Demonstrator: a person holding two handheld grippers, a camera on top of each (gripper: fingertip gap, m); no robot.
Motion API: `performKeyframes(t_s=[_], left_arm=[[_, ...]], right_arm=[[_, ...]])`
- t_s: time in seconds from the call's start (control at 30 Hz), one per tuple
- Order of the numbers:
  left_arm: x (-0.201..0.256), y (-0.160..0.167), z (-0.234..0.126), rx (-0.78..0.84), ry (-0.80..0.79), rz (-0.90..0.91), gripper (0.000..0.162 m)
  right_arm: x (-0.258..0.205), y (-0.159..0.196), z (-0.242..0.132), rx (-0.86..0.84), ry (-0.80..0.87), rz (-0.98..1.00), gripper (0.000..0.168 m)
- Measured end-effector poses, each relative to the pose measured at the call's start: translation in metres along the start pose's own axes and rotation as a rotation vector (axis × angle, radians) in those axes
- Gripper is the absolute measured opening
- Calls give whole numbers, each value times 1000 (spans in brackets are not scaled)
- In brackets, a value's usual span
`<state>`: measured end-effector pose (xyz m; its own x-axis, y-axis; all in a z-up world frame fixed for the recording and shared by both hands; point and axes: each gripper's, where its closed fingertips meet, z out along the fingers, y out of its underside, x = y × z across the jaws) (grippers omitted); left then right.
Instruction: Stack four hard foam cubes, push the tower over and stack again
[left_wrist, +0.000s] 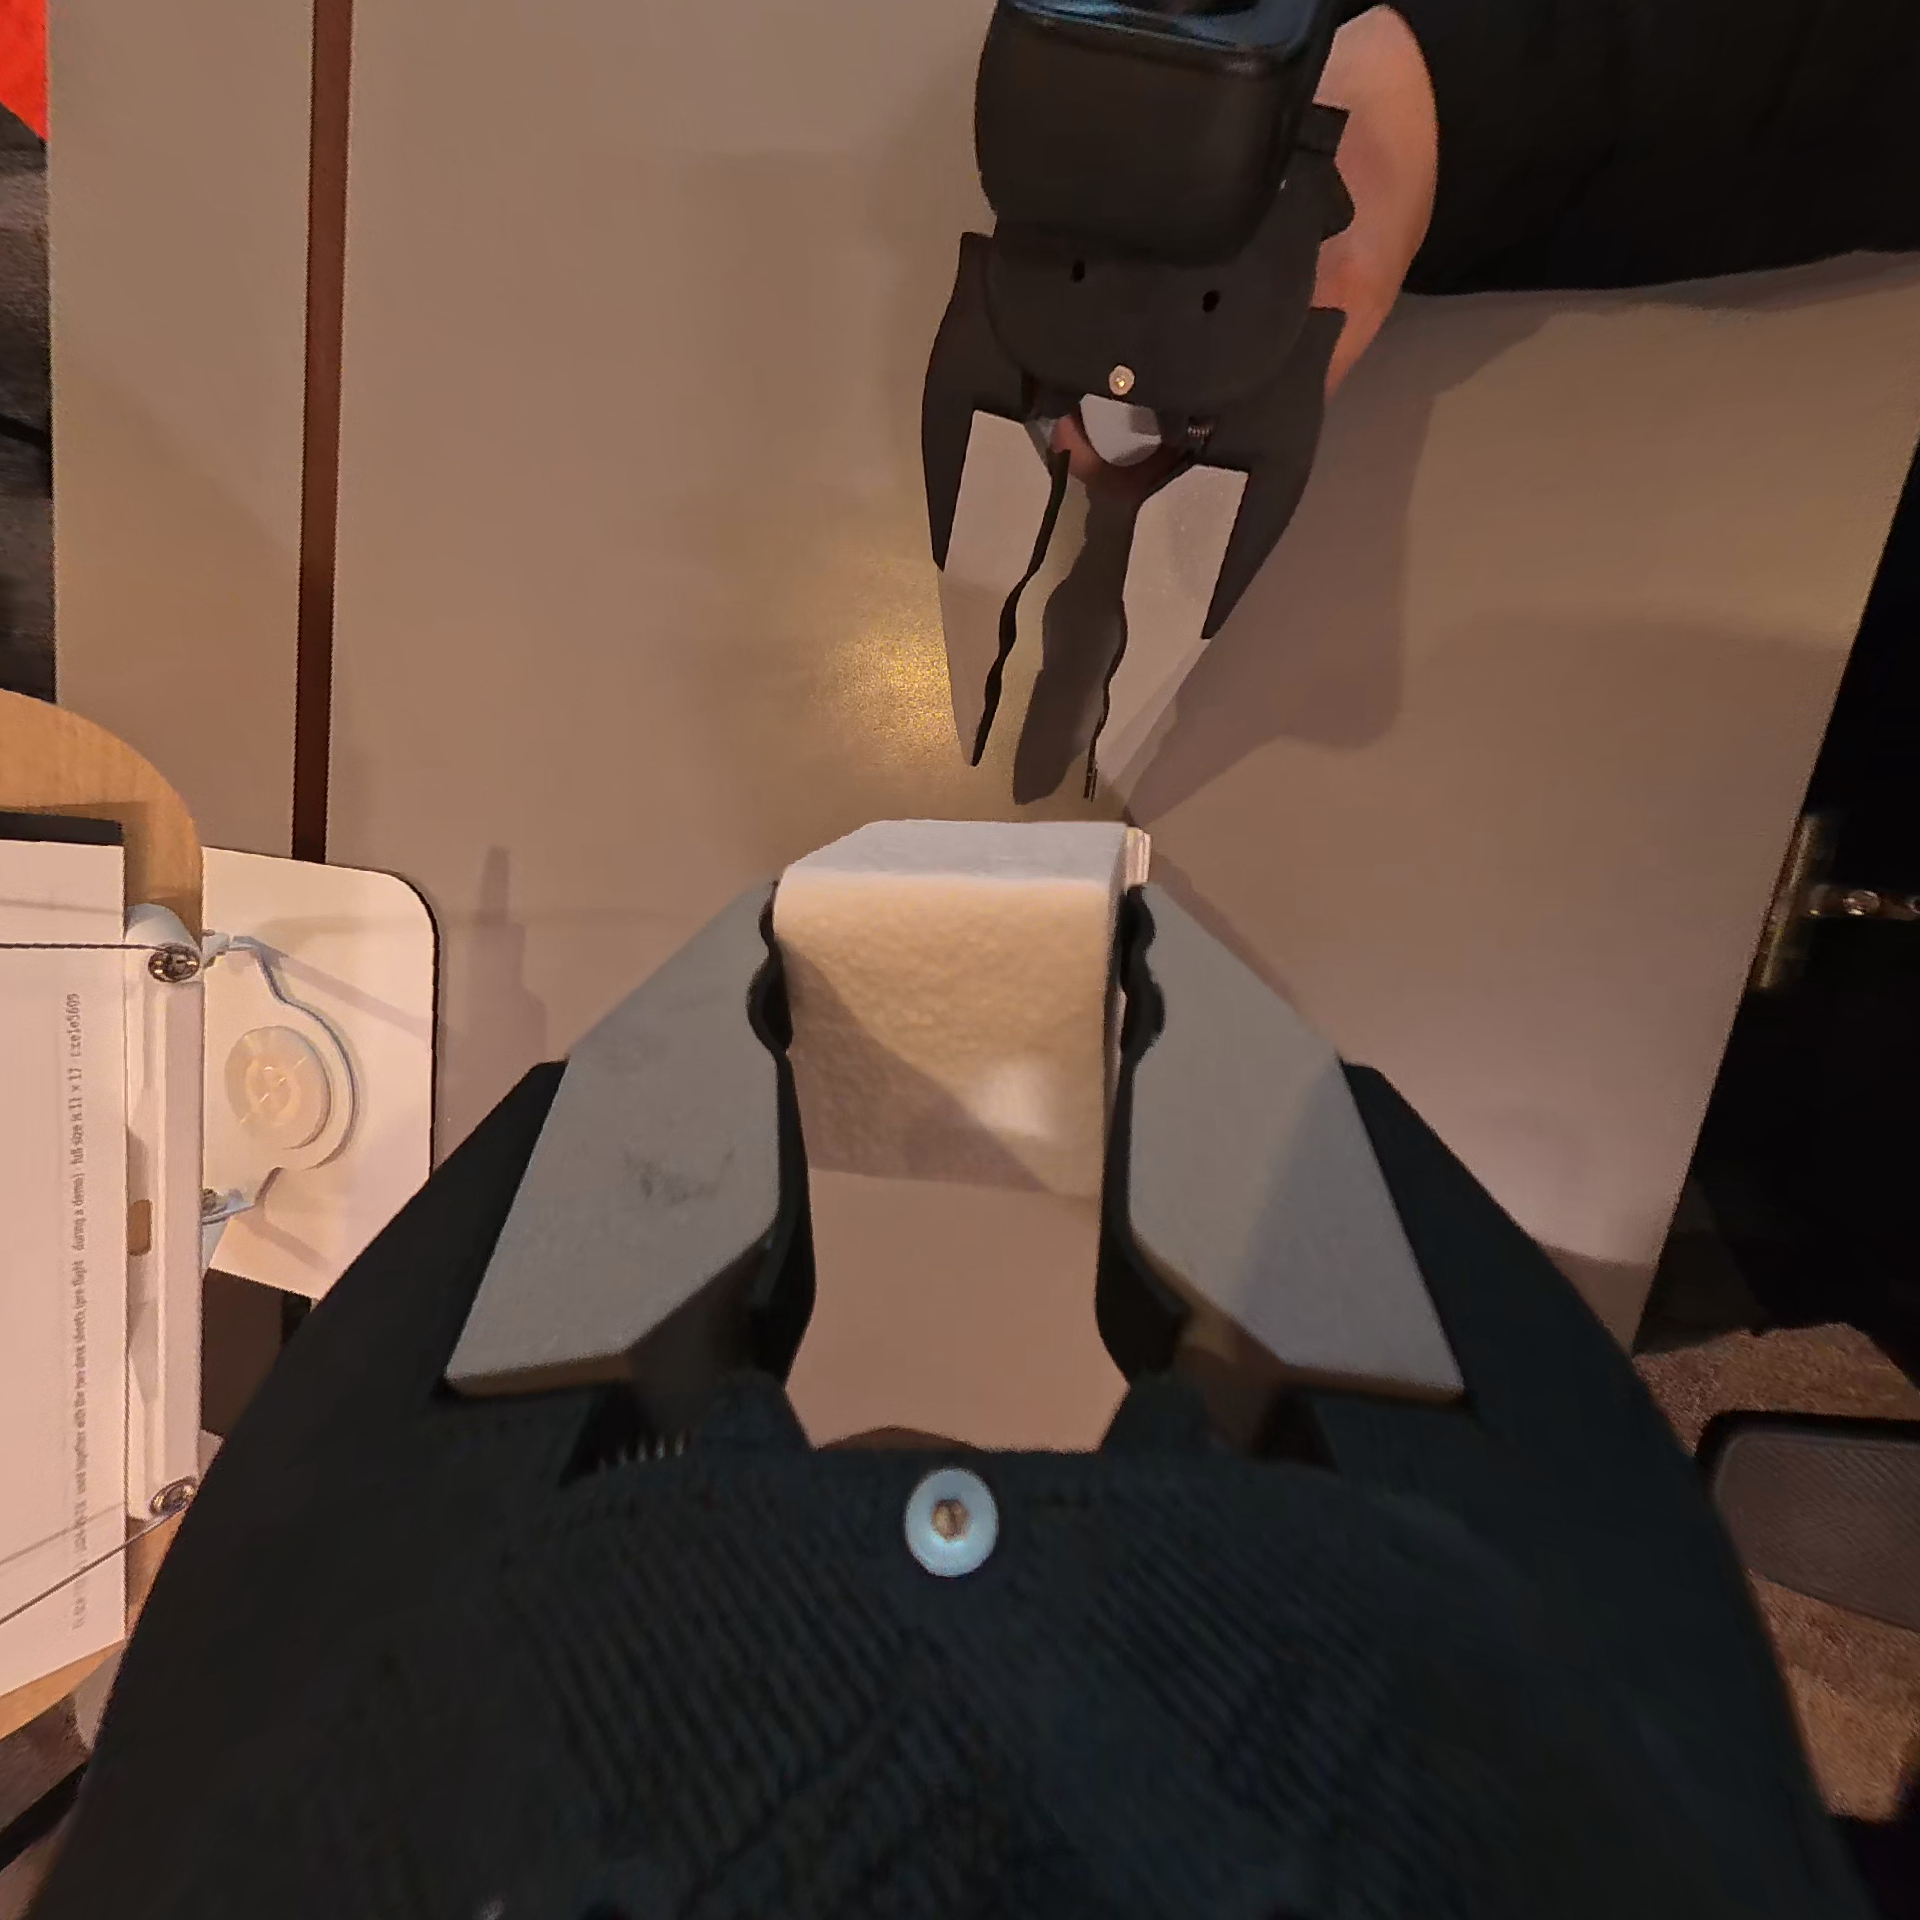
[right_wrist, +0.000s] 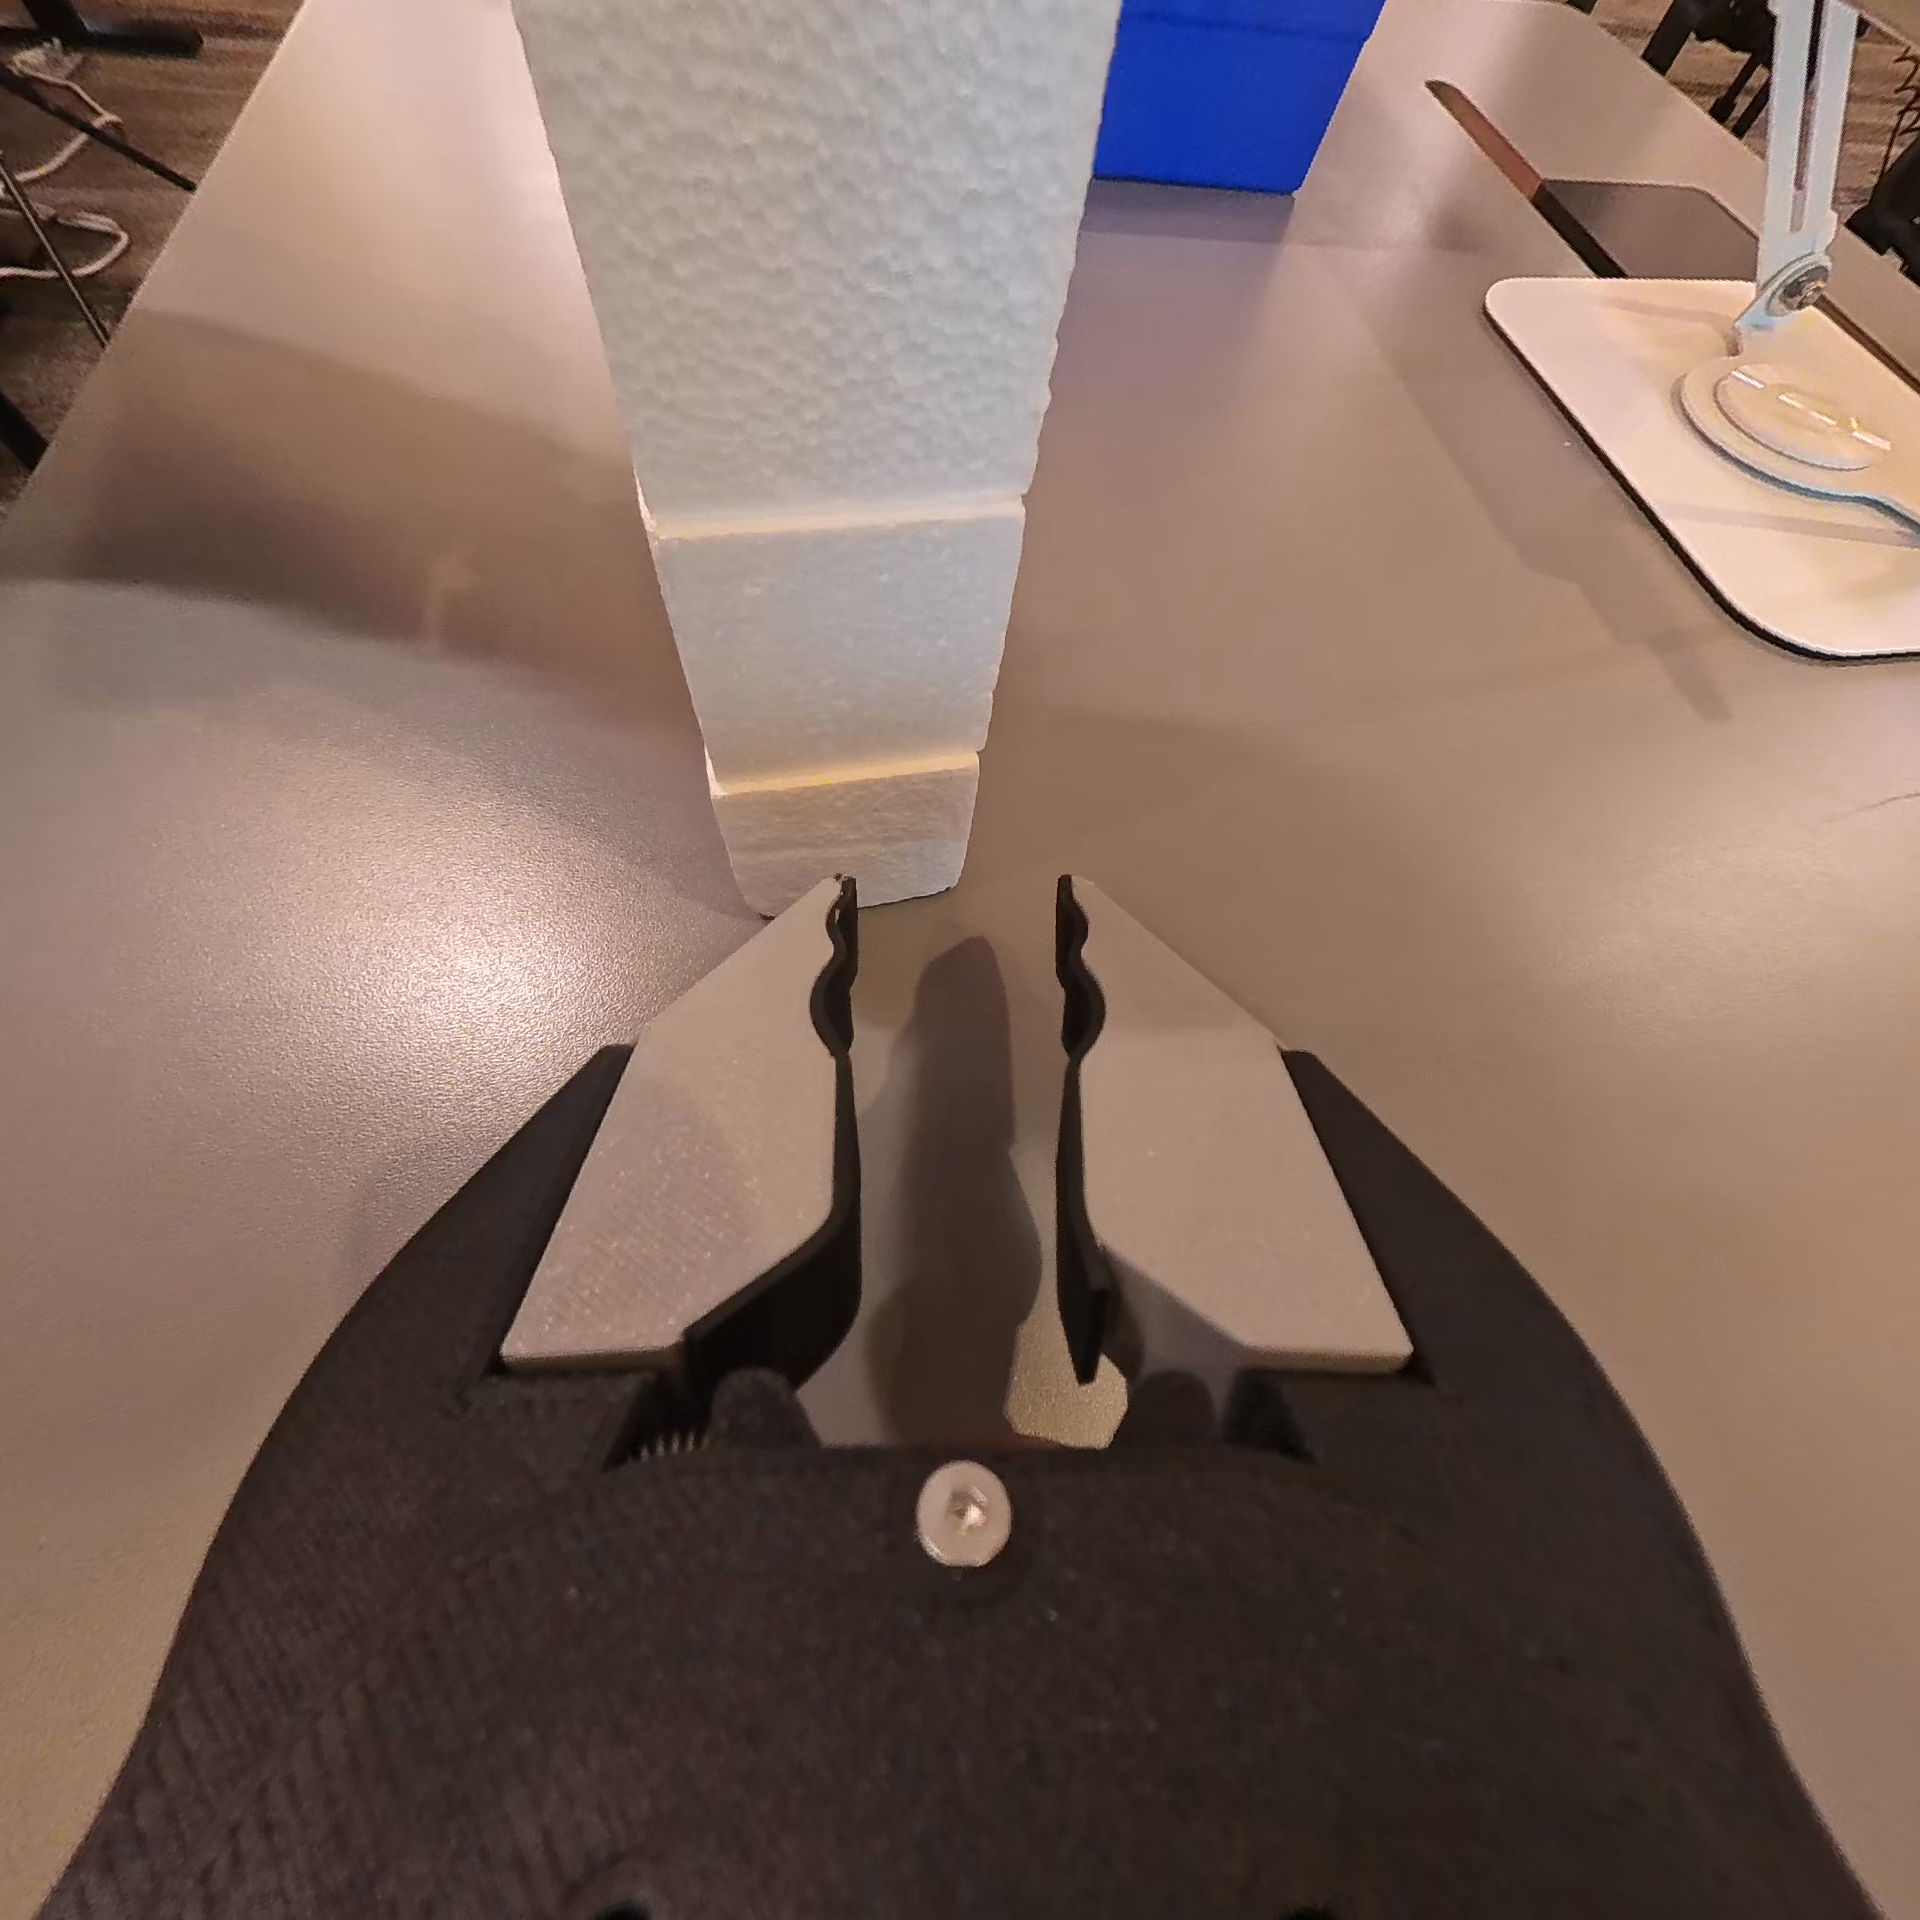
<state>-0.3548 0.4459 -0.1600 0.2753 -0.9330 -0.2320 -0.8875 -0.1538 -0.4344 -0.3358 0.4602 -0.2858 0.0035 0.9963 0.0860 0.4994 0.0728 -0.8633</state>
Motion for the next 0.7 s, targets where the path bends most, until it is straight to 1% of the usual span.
performKeyframes(t_s=[0.23, 0.3, 0.4, 0.57, 0.7], left_arm=[[2, 2, 6, -21, 18, 8, 62], [3, 3, 8, -25, 21, 10, 67], [3, 2, 8, -16, 25, 6, 68], [1, -2, 0, 24, 11, -7, 70], [-2, -7, -16, 127, -19, -45, 73]], right_arm=[[0, 0, 0, 0, -2, 1, 36], [0, 0, 0, 0, -2, 0, 36], [0, 0, 0, 1, -2, 1, 35], [-1, 0, 0, 0, -3, 0, 36], [0, 0, -1, 3, -3, 2, 35]])
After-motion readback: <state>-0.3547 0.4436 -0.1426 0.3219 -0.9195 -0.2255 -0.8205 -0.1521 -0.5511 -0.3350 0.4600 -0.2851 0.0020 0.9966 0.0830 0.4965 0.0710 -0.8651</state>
